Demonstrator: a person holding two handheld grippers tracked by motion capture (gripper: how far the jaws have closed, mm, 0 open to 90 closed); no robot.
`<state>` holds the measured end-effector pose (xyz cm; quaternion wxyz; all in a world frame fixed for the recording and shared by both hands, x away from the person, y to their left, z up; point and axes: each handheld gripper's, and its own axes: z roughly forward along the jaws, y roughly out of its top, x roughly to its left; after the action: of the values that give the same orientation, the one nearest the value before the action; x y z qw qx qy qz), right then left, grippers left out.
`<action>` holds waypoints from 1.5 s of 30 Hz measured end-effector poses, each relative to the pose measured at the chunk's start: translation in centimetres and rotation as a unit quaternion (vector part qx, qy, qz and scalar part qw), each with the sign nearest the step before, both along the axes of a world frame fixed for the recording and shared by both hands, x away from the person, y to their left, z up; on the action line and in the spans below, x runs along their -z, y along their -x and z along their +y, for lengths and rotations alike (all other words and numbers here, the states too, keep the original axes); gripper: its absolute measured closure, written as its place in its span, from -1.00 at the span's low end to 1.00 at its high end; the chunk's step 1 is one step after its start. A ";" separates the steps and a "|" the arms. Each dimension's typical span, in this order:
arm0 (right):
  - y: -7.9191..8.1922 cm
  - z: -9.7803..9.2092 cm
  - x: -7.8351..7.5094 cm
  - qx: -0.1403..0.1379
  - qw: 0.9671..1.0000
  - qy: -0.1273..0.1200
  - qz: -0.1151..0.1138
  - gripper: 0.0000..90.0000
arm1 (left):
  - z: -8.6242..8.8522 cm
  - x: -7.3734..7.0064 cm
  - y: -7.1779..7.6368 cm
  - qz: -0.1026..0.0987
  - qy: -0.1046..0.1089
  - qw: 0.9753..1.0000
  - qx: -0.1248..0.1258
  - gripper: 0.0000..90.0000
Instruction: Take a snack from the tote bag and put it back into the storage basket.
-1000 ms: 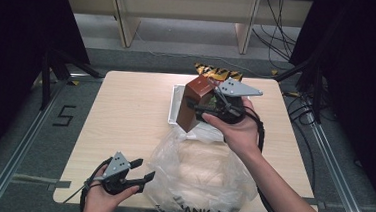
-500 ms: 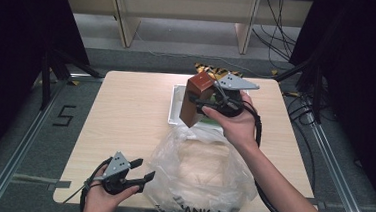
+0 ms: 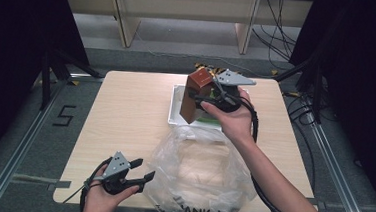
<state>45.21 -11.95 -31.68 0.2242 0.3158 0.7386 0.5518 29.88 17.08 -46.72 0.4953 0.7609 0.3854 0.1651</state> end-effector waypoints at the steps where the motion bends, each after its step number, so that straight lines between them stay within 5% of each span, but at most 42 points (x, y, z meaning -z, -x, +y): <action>1: -0.2 -0.1 0.0 -0.002 1.000 0.005 -0.009 -0.15 | 0.0 0.0 0.0 0.000 0.000 1.000 0.000 -0.18; 45: -4.4 2.1 5.7 0.048 0.997 0.042 0.038 -0.15 | 0.1 0.0 0.0 0.001 -0.003 1.000 0.000 -0.18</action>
<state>49.57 -9.83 -37.39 0.2355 0.3620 0.7532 0.4962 29.88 17.15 -46.74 0.4925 0.7626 0.3851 0.1657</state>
